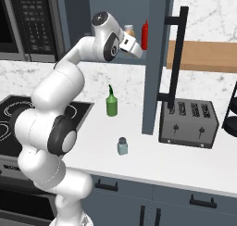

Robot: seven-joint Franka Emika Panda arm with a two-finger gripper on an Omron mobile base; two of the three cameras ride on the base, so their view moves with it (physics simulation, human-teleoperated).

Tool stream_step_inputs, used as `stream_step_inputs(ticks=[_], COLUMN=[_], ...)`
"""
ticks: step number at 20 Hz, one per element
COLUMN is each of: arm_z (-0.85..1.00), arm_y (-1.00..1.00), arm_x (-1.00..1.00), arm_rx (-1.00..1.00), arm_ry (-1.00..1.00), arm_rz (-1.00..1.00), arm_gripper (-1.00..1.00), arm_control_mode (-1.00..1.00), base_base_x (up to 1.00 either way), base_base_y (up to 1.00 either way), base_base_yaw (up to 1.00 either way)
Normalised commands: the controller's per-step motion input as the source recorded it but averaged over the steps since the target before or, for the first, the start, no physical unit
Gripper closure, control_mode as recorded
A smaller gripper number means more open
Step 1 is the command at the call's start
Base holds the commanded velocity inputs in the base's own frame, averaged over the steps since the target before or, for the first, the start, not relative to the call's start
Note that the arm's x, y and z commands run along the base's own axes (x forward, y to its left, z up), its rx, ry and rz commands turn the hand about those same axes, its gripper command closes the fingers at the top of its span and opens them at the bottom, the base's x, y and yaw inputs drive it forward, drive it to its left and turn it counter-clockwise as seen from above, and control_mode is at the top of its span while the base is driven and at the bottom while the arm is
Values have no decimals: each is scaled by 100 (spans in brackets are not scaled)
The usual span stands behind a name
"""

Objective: Put the shaker and condiment bottle from the counter next to their counterparts in the cabinet.

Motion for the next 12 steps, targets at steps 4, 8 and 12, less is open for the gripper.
stream_step_inputs(ticks=[4, 8, 12], arm_z=[-37, -37, -53], arm_y=[0, 1, 8], arm_x=[-24, -97, -100], arm_rx=[0, 0, 0], arm_ry=[-3, -18, -18], arm_rz=[0, 0, 0], arm_gripper=[-100, -100, -100], arm_control_mode=[-100, -100, -100], base_base_x=[0, 0, 0], base_base_y=[0, 0, 0], base_base_yaw=[0, 0, 0])
